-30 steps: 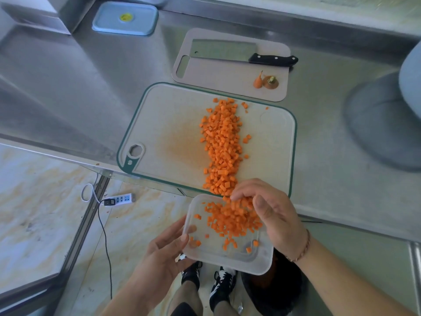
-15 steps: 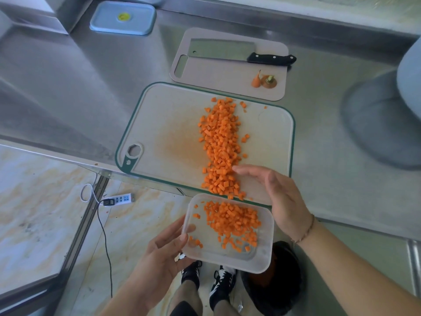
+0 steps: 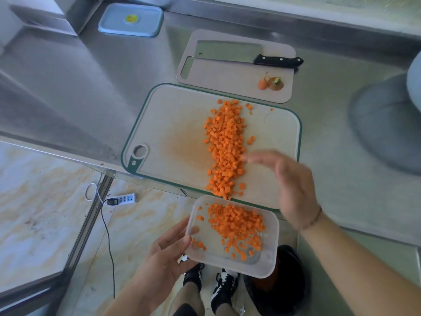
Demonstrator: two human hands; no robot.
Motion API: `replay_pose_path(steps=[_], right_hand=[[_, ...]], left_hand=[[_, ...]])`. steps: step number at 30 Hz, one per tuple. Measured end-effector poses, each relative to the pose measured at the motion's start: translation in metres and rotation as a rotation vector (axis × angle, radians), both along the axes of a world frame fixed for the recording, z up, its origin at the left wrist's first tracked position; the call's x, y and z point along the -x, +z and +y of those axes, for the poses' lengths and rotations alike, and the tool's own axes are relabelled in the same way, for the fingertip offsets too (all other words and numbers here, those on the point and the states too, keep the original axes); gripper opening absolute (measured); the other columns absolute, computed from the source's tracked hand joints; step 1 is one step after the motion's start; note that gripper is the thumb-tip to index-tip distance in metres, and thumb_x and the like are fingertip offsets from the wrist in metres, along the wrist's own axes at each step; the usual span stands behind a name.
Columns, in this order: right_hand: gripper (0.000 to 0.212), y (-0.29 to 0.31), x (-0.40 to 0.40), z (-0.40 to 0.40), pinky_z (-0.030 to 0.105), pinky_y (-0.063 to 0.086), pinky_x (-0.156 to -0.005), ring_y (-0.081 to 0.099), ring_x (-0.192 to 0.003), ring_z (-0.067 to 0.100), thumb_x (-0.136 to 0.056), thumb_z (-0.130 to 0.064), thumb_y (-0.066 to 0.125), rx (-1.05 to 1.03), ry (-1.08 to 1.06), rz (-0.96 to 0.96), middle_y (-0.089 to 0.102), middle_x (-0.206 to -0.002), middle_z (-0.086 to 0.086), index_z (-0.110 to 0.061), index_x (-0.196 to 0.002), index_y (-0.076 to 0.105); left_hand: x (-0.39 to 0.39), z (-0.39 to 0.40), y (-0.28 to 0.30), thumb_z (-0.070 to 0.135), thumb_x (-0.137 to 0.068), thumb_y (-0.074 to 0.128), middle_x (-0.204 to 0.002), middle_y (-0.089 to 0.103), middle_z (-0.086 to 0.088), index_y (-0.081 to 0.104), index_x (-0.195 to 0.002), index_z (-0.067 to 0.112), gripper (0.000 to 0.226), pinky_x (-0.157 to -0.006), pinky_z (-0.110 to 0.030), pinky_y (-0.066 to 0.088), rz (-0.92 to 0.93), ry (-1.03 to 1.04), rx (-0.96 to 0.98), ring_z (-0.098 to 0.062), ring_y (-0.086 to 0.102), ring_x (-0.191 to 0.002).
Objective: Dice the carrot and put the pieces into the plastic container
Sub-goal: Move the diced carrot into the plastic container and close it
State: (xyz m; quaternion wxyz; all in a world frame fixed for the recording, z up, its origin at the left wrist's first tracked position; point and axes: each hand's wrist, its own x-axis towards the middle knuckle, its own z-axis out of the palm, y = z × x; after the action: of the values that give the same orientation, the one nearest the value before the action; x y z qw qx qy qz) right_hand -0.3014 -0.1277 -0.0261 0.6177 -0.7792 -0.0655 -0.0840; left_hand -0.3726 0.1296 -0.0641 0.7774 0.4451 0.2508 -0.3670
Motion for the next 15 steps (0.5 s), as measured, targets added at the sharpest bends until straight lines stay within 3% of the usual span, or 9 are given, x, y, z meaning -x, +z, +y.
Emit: replay_pose_path(steps=[4,8,9,12,15], right_hand=[[0.076,0.004,-0.085,-0.016,0.044,0.040,-0.109,0.056,-0.123,0.013,-0.089,-0.074,0.022,0.096,-0.007,0.055,0.065,-0.122,0.001,-0.017,-0.119,0.062],[0.105,-0.001,-0.139,-0.015,0.018,0.036,-0.105,0.053,-0.122,0.006,-0.074,-0.088,0.010,0.300,0.060,0.129,0.063,-0.127,-0.002,-0.013,-0.125,0.061],[0.106,-0.004,-0.146,-0.015,0.016,0.036,-0.102,0.053,-0.120,0.005,-0.072,-0.089,0.008,0.333,0.077,0.138,0.062,-0.126,-0.004,-0.015,-0.125,0.061],[0.097,-0.012,-0.151,-0.015,0.026,0.041,-0.103,0.054,-0.119,0.007,-0.076,-0.086,0.009,0.394,0.120,0.155,0.063,-0.122,-0.007,-0.020,-0.124,0.063],[0.087,-0.016,-0.143,-0.013,0.024,0.039,-0.105,0.052,-0.123,0.006,-0.084,-0.078,0.012,0.429,0.190,0.112,0.061,-0.128,-0.005,-0.019,-0.125,0.062]], left_hand=[[0.000,0.003,0.000,0.035,-0.026,0.105,-0.123,0.071,-0.011,0.079,-0.113,0.021,0.092,-0.073,-0.039,0.061,-0.014,-0.023,0.004,-0.028,0.073,-0.094],[-0.003,0.009,-0.001,0.036,-0.029,0.105,-0.125,0.071,-0.012,0.078,-0.115,0.021,0.091,-0.075,-0.041,0.062,-0.014,-0.013,-0.015,-0.030,0.072,-0.097],[-0.004,0.011,-0.001,0.036,-0.030,0.105,-0.126,0.070,-0.012,0.077,-0.116,0.021,0.091,-0.076,-0.042,0.062,-0.011,-0.009,-0.022,-0.032,0.072,-0.100],[-0.006,0.016,-0.002,0.035,-0.030,0.105,-0.126,0.070,-0.011,0.078,-0.116,0.021,0.091,-0.075,-0.041,0.061,-0.009,0.003,-0.021,-0.031,0.072,-0.098],[-0.006,0.017,-0.002,0.035,-0.029,0.105,-0.124,0.071,-0.012,0.078,-0.115,0.020,0.091,-0.075,-0.041,0.061,0.000,-0.001,-0.011,-0.029,0.072,-0.094]])
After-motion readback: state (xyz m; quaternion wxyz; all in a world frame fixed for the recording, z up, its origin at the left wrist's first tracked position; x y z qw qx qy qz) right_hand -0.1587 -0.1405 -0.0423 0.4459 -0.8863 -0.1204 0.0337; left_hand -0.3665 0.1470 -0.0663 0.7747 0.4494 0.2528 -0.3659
